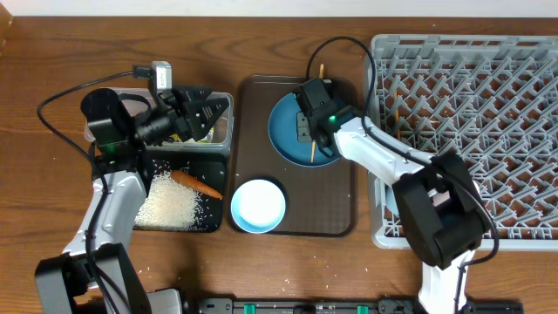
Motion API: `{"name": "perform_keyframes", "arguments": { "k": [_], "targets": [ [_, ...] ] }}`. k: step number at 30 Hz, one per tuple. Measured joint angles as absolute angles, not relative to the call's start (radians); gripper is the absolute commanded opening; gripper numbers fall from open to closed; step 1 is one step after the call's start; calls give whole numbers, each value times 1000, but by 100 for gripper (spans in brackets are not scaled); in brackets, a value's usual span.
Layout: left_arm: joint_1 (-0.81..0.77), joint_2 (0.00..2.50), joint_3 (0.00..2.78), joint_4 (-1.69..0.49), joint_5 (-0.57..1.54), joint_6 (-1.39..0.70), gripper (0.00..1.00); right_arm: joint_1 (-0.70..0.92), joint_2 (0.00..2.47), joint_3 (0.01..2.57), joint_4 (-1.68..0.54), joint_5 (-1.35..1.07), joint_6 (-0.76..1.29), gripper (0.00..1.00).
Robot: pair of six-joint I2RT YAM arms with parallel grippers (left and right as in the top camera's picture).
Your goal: Sort waste into correct bins and load items into the dishwasher rack
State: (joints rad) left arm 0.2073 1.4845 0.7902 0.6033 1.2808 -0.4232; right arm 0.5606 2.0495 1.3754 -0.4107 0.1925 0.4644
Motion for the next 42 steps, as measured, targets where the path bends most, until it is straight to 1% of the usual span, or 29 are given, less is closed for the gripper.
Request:
{"name": "perform_keyframes", "arguments": {
  "k": [2, 5, 8, 15, 18, 28, 34, 42],
  "targets": [
    [207, 1485, 790, 603, 1281, -423, 96, 561, 2062, 1375, -410, 192, 466, 32],
    [207, 1485, 790, 603, 1281, -423, 96, 561, 2068, 1375, -405, 194, 471, 13],
    [207, 1485, 790, 603, 1281, -423, 96, 561, 2068, 1375, -400, 195, 472, 1],
    [207, 1485, 790, 603, 1281, -423, 96, 561, 2057, 1375, -403, 196, 460, 1],
    [207, 1485, 790, 603, 1281, -423, 96, 561, 2007, 1375, -429, 196, 442, 1],
    [207, 1485, 790, 603, 1283, -423, 96, 551, 1610, 1375, -635, 194, 355, 1],
    [207, 1485, 790, 603, 1283, -423, 96, 482, 1462, 1375, -748, 197, 300, 1],
    [207, 1485, 790, 603, 1283, -423, 97, 363, 1373, 1375, -869, 199, 220, 1]
  ]
}}
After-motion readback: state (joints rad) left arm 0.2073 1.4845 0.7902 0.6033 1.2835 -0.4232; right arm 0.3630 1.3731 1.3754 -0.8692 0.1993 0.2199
